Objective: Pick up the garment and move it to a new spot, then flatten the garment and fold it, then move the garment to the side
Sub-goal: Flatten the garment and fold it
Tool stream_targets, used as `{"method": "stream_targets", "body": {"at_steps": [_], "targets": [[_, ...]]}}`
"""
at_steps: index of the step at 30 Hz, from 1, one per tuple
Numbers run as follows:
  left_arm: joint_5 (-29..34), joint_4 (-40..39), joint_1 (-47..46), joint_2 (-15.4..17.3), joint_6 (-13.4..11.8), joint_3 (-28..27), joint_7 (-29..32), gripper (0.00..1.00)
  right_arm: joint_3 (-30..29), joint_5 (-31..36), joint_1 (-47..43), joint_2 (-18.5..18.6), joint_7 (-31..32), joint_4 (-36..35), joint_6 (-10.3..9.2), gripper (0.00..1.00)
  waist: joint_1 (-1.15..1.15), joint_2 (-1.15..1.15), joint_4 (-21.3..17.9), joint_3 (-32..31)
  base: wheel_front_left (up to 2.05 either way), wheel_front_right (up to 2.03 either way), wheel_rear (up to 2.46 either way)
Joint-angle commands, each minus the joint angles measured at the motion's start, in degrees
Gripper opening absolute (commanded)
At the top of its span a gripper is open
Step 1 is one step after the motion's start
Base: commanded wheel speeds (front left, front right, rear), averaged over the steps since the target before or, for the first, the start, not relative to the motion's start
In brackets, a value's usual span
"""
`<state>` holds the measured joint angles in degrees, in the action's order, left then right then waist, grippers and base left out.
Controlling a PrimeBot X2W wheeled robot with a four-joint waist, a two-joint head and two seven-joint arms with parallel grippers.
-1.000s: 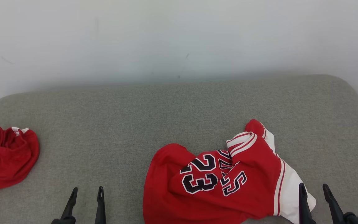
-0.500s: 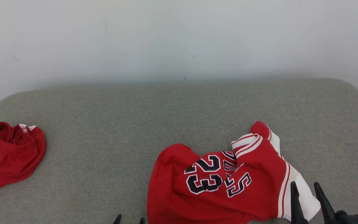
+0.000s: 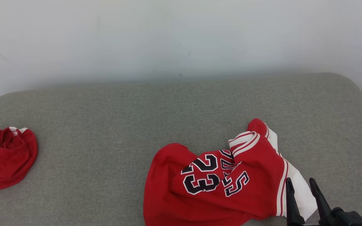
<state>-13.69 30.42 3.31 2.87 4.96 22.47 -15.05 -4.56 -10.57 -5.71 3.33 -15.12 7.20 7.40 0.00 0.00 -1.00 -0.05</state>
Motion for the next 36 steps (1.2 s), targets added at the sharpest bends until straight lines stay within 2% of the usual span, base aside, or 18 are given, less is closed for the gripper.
{"method": "stream_targets", "body": {"at_steps": [1,2,3,5,8,11,16,20,25,30,31,32,33,36], "targets": [[-0.4,0.6,-0.8,0.0,-0.3,0.3,-0.2,1.0,0.2,-0.2,0.5,-0.2,0.0,0.1,0.18,1.0,0.0,0.0,-0.3,0.1,0.0,0.0,0.0],[-1.0,1.6,-1.2,0.0,-0.3,0.5,-0.2,1.0,0.3,-0.2,0.7,-0.2,0.0,0.1,0.18,1.0,0.0,0.0,-0.5,0.2,0.0,0.0,0.0],[-1.7,2.4,-1.6,0.0,-0.2,0.8,-0.2,0.92,0.3,-0.2,0.8,-0.2,0.0,0.1,0.18,1.0,0.0,0.0,-0.6,0.3,0.0,0.0,0.0],[-2.4,3.8,-2.7,0.0,0.2,1.7,-0.2,0.0,0.4,-0.2,1.0,-0.2,0.0,0.0,0.18,1.0,0.0,0.0,-0.7,0.4,0.0,0.0,0.0],[-3.0,4.6,-4.4,0.0,0.3,2.5,-0.2,0.0,0.1,-0.1,1.2,-0.3,0.0,-0.1,0.18,1.0,0.0,0.0,-0.7,0.6,0.0,0.0,0.0],[-3.3,3.1,-5.3,0.0,-0.7,1.0,-0.2,0.0,-0.4,-0.1,1.2,-0.3,0.0,-0.3,0.18,1.0,0.0,0.0,-0.3,0.8,0.0,0.0,0.0],[-2.1,-1.7,-5.8,2.0,-3.0,-5.3,-0.2,0.0,-1.0,-0.1,1.3,-0.4,0.0,-0.2,0.18,1.0,0.0,0.0,0.5,0.9,0.0,0.0,0.0],[-0.8,-5.6,-4.7,3.9,-3.9,-10.0,-0.2,0.0,-1.0,-0.2,1.4,-0.4,0.0,0.2,0.19,1.0,0.0,0.0,1.0,0.8,0.0,0.0,0.0],[-0.5,-6.7,-3.3,4.8,-3.6,-12.7,-0.2,0.0,-0.8,-0.3,1.5,-0.4,0.0,0.7,0.19,1.0,0.0,0.0,1.1,0.6,0.0,0.0,0.0],[0.1,-4.9,-1.9,3.8,-2.8,-13.8,-0.2,0.0,-0.7,-0.4,1.2,-0.5,0.0,1.8,0.19,1.0,0.0,0.0,0.8,0.2,0.0,0.0,0.0],[0.2,-4.5,-1.7,3.6,-2.6,-13.9,-0.2,0.07,-0.8,-0.4,1.3,-0.5,0.0,2.0,0.19,1.0,0.0,0.0,0.8,0.0,0.0,0.0,0.0],[0.4,-4.4,-1.6,3.4,-2.5,-14.1,-0.2,0.58,-0.8,-0.4,1.3,-0.5,0.0,2.2,0.19,1.0,0.0,0.0,0.7,-0.1,0.0,0.0,0.0],[0.6,-4.2,-1.5,3.2,-2.6,-14.3,-0.2,1.0,-0.9,-0.3,1.2,-0.5,0.0,2.3,0.19,1.0,0.0,0.0,0.7,-0.2,0.0,0.0,0.0],[1.2,-5.0,-1.1,2.4,-2.3,-15.3,-0.2,1.0,-1.3,-0.3,0.7,-0.2,0.0,2.7,0.19,1.0,0.0,0.0,0.9,-0.8,0.0,0.0,0.0]]}}
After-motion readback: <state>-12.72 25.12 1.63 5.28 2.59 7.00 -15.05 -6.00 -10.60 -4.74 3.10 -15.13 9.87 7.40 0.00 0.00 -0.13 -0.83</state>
